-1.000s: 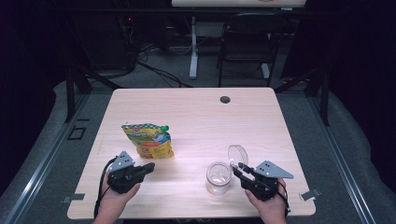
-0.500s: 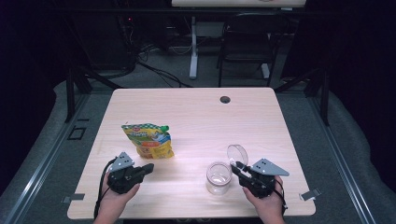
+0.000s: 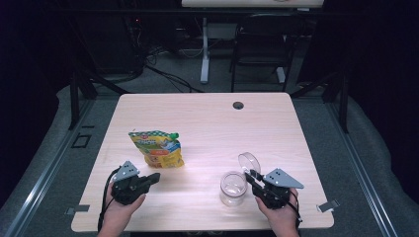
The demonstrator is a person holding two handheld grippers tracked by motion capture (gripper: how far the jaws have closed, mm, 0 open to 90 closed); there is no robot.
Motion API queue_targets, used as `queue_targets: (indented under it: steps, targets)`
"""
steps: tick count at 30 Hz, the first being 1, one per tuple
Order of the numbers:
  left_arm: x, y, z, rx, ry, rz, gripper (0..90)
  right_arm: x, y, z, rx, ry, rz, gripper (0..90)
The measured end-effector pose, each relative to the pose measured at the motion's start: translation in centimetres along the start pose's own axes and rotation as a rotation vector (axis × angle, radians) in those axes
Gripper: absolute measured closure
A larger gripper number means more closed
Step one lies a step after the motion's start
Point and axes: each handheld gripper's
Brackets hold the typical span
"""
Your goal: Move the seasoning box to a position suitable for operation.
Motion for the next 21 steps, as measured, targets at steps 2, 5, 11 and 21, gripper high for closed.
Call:
queue_targets:
  steps: [2, 5, 11, 21]
  targets:
    - [0.0, -0.1, 0.0, 0.000, -0.003, -0.001, 88.8, 0.0, 0.1, 0.0, 0.008, 0.005, -0.011, 74.3]
    - [0.0, -0.1, 0.0, -0.001, -0.002, 0.000, 88.8, 0.1, 0.2, 0.0, 0.027, 0.007, -0.032, 74.3]
    - [0.1, -0.3, 0.0, -0.003, -0.005, 0.004, 88.4, 0.2, 0.5, 0.1, 0.022, 0.008, -0.073, 74.1]
    - [0.2, -1.1, 0.3, -0.029, 0.007, 0.025, 86.4, 0.3, 1.2, 0.6, -0.004, 0.021, -0.114, 69.7]
Point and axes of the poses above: each handheld gripper's, and its own axes: z roughly backward along the jaws, x roughly out of its underside, y roughly to its right, and after that the axes turned 1 degree about x, right-handed
